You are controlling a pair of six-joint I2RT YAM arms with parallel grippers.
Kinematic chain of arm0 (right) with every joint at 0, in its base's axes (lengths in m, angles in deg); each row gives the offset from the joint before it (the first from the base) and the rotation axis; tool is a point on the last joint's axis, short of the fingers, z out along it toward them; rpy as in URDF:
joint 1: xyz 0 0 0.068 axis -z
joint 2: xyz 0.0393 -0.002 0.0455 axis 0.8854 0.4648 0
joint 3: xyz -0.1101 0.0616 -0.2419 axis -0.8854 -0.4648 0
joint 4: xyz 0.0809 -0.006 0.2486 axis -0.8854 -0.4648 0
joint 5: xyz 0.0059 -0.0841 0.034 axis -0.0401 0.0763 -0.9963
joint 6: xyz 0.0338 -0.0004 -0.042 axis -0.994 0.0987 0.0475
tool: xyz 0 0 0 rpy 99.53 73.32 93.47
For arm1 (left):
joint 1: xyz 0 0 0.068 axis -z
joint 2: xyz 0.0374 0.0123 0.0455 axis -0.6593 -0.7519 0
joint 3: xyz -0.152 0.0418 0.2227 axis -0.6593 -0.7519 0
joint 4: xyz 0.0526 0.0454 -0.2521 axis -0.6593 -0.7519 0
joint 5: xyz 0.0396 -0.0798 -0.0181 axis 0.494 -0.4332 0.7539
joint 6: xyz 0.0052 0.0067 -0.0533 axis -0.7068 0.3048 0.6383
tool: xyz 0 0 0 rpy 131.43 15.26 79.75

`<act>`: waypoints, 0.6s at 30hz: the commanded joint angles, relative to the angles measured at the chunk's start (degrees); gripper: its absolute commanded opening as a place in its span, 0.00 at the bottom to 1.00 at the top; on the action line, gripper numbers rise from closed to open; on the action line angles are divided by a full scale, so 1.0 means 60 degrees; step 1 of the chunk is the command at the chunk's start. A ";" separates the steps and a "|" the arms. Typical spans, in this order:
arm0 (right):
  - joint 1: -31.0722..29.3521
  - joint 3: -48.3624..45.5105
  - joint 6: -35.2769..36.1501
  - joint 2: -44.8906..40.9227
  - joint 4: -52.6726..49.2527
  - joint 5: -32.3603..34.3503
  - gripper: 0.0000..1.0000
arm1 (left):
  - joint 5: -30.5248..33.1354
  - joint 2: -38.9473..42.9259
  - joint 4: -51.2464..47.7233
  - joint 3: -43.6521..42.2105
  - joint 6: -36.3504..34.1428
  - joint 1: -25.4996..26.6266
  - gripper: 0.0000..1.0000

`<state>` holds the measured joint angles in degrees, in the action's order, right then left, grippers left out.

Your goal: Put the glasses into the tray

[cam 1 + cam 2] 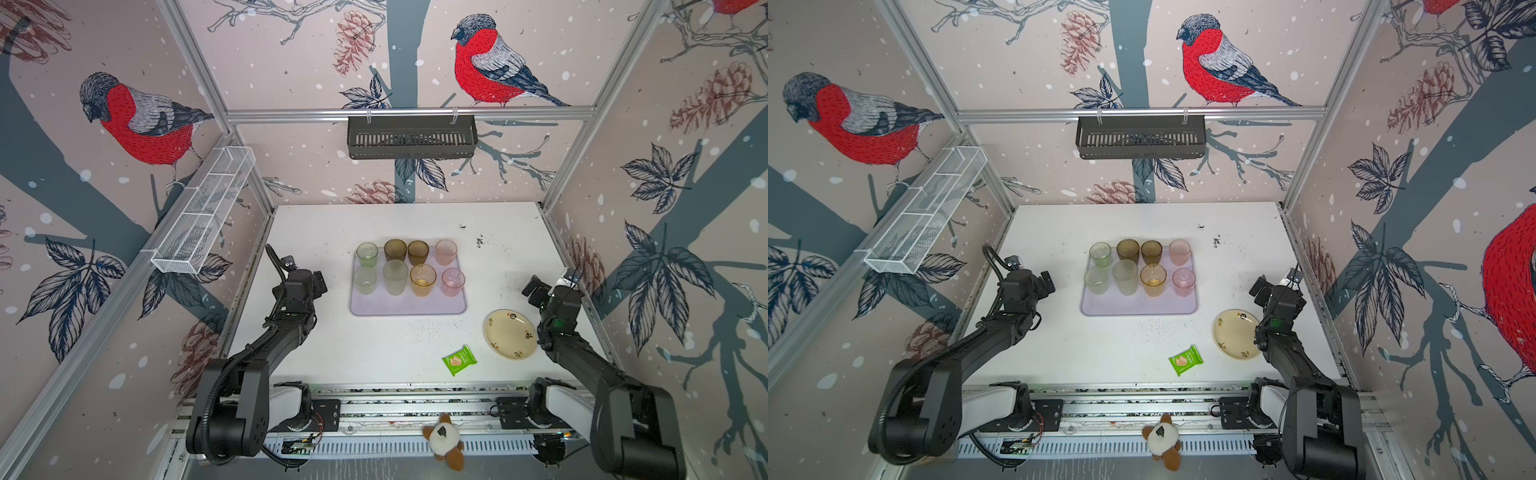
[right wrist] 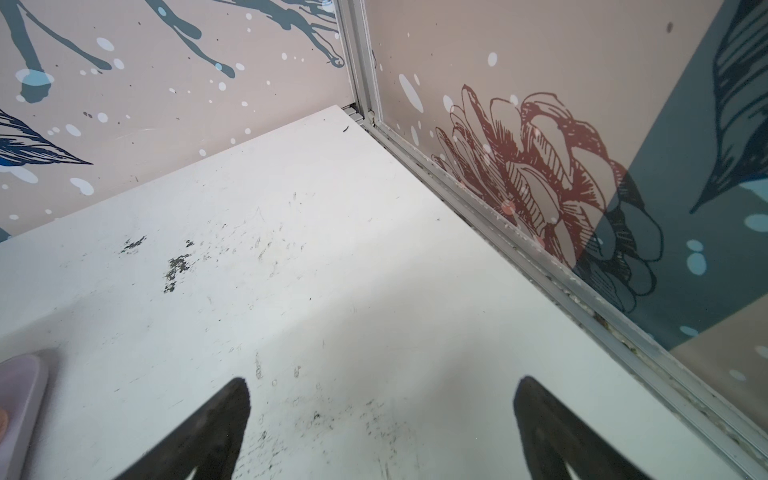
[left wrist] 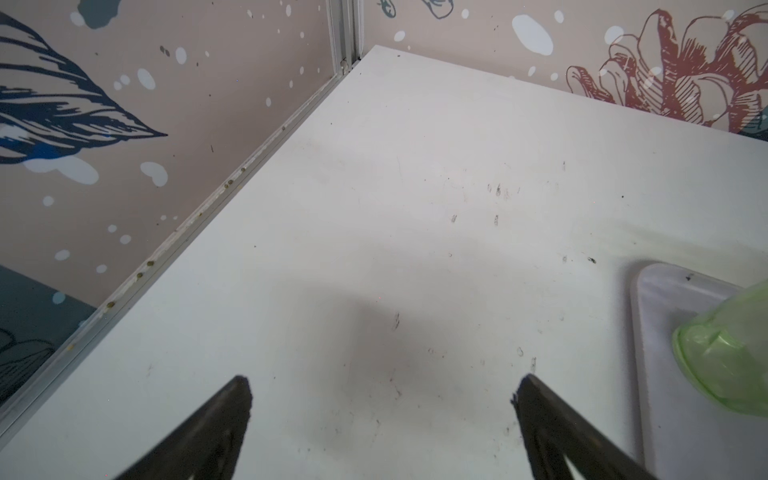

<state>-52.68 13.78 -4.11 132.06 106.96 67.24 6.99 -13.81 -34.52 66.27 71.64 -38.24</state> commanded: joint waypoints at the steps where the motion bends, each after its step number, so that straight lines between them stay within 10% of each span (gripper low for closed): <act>1: 0.0007 0.0357 0.0178 0.0674 0.1155 -0.0164 1.00 | -0.0132 -0.0329 0.3179 -0.0510 -0.0990 -0.0032 0.99; 18: -0.0670 0.0270 0.0857 0.2778 0.4511 -0.0773 1.00 | -0.0842 -0.2606 0.6956 -0.0965 -0.1849 -0.0044 0.99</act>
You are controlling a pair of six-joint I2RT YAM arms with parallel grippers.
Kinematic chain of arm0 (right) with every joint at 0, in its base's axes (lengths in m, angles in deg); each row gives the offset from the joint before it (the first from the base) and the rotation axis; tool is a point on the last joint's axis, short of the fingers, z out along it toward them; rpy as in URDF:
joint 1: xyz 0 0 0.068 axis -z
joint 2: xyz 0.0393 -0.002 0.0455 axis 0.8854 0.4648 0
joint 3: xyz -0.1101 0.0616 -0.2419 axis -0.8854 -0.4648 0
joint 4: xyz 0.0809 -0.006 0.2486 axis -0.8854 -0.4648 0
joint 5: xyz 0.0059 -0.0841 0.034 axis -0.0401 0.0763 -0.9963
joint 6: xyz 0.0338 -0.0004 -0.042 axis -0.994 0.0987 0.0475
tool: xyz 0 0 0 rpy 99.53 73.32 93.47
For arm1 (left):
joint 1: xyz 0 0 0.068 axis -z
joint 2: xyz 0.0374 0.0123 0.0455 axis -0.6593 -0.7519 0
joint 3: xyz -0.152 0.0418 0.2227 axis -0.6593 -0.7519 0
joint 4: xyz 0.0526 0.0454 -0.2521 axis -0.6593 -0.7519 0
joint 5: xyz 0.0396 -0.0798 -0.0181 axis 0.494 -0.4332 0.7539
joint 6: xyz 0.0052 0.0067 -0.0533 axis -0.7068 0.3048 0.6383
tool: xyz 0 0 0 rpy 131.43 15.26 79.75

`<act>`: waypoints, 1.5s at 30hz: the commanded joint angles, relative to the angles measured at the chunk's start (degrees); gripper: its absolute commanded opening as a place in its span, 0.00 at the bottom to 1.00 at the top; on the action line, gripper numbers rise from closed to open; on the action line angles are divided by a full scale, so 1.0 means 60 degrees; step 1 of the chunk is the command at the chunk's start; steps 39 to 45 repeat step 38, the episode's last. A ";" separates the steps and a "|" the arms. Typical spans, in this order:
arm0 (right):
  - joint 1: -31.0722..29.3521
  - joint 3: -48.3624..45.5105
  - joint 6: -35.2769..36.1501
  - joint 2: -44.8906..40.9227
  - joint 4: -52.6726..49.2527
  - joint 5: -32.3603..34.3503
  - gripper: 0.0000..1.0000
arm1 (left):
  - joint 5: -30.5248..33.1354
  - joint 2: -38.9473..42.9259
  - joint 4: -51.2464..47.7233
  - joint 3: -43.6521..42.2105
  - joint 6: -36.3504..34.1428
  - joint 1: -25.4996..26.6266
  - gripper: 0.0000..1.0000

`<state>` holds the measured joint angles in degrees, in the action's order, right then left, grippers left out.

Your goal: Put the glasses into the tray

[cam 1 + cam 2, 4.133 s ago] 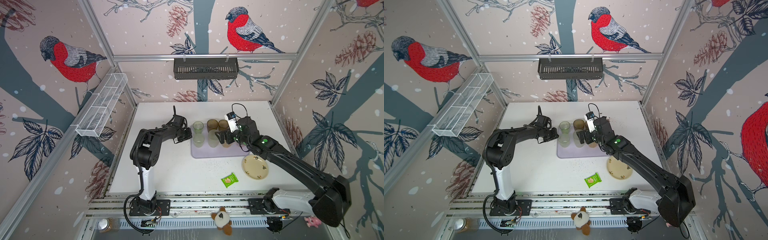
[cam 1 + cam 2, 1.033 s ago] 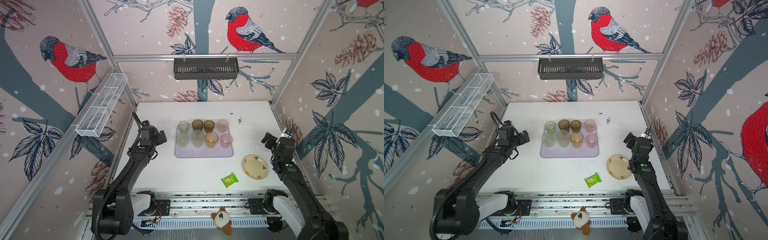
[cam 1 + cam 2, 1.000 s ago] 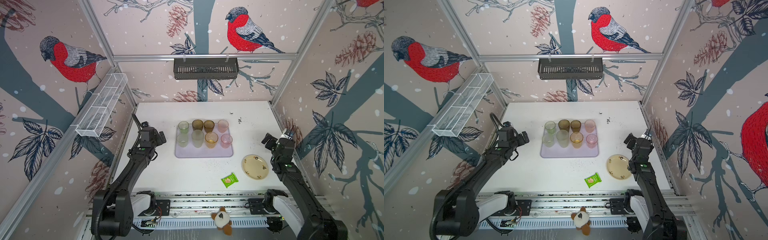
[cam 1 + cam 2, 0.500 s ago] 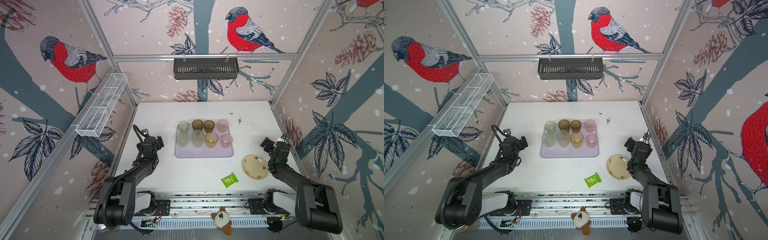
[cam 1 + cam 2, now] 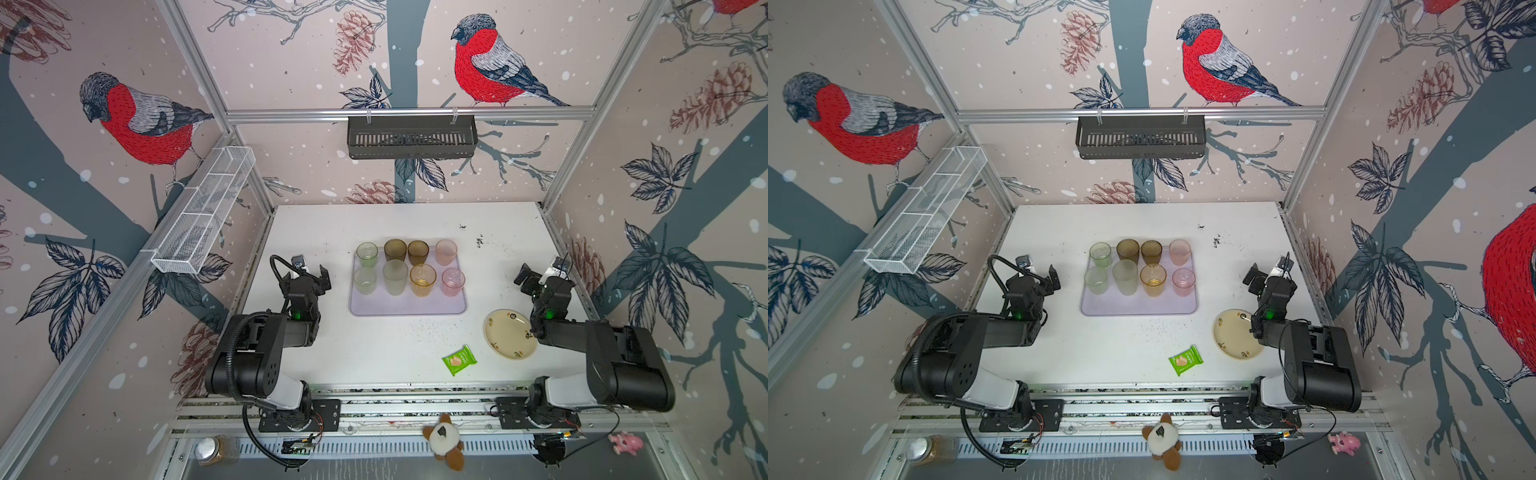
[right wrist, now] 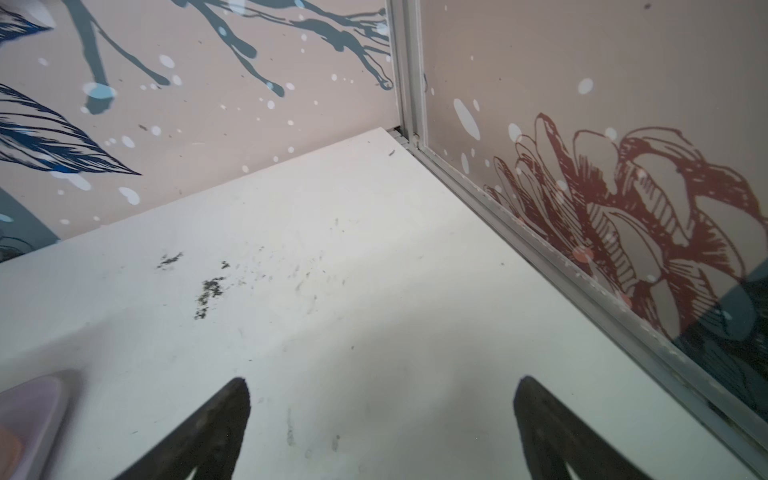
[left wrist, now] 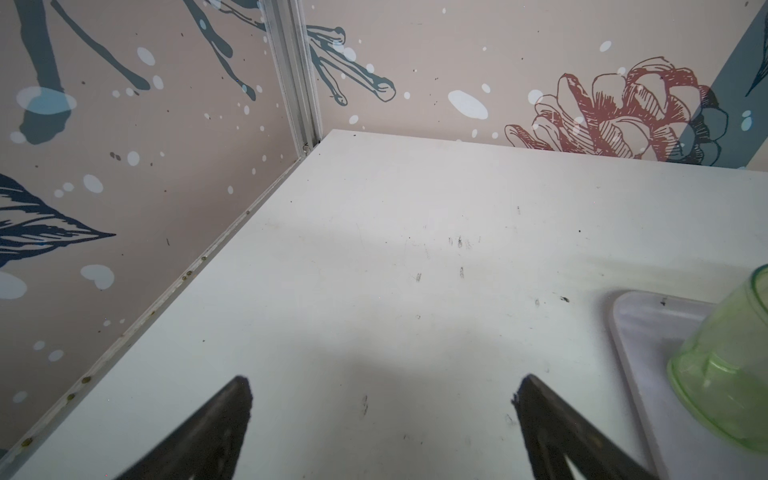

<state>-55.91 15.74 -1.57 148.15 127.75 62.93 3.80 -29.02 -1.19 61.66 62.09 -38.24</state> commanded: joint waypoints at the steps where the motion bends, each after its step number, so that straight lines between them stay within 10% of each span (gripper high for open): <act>1: -0.0216 -0.0006 0.0514 0.0139 0.1003 -0.0011 0.99 | -0.0392 -0.0067 0.1470 -0.0260 -0.0273 -0.0047 0.99; 45: -0.1484 -0.0823 0.1436 0.1048 0.3455 0.1776 1.00 | -0.0700 -0.0463 0.2737 -0.0760 -0.0552 0.0027 0.99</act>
